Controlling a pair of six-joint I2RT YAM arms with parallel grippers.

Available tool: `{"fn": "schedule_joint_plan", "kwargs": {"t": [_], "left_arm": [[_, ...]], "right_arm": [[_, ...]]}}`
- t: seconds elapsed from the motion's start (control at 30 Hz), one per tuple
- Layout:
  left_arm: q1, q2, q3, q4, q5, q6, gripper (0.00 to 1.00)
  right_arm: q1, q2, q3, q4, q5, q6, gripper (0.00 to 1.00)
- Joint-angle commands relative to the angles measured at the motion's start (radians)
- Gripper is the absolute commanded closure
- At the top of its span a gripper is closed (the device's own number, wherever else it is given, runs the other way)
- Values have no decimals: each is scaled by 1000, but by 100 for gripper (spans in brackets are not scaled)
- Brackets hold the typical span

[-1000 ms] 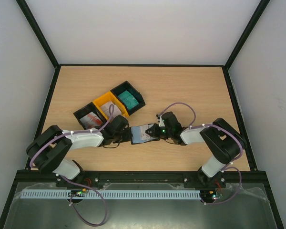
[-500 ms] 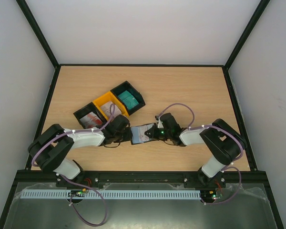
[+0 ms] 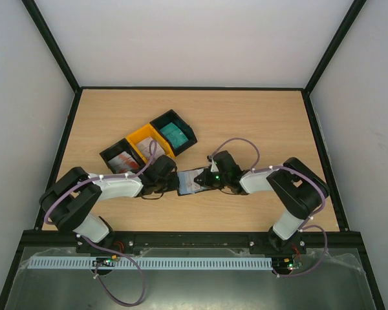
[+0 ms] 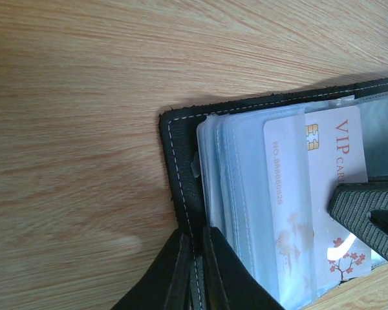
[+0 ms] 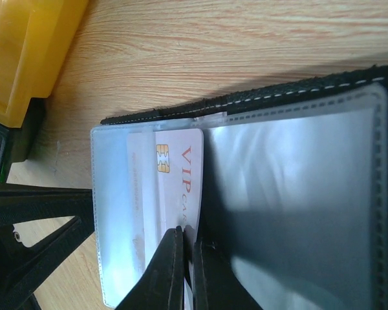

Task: Put the credit cards into the card holder
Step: Insert the credit card into the card holder.

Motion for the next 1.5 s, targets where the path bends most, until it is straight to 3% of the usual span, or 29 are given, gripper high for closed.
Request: {"fn": "schedule_joint_plan", "kwargs": {"t": [0.0, 0.5, 0.83, 1.07, 1.27, 1.47], "left_arm": [[-12, 40, -18, -50, 17, 0, 92], [-15, 50, -21, -44, 38, 25, 94], [-15, 25, -20, -43, 38, 41, 94], [-15, 32, -16, -34, 62, 59, 93], [-15, 57, -13, -23, 88, 66, 92], [-15, 61, -14, -14, 98, 71, 92]], "right_arm": [[60, 75, -7, -91, 25, 12, 98], [99, 59, 26, -125, 79, 32, 97], [99, -80, 63, -300, 235, 19, 68], [101, -73, 101, -399, 293, 1, 68], [117, -77, 149, -464, 328, -15, 52], [141, -57, 188, -499, 343, -37, 59]]}}
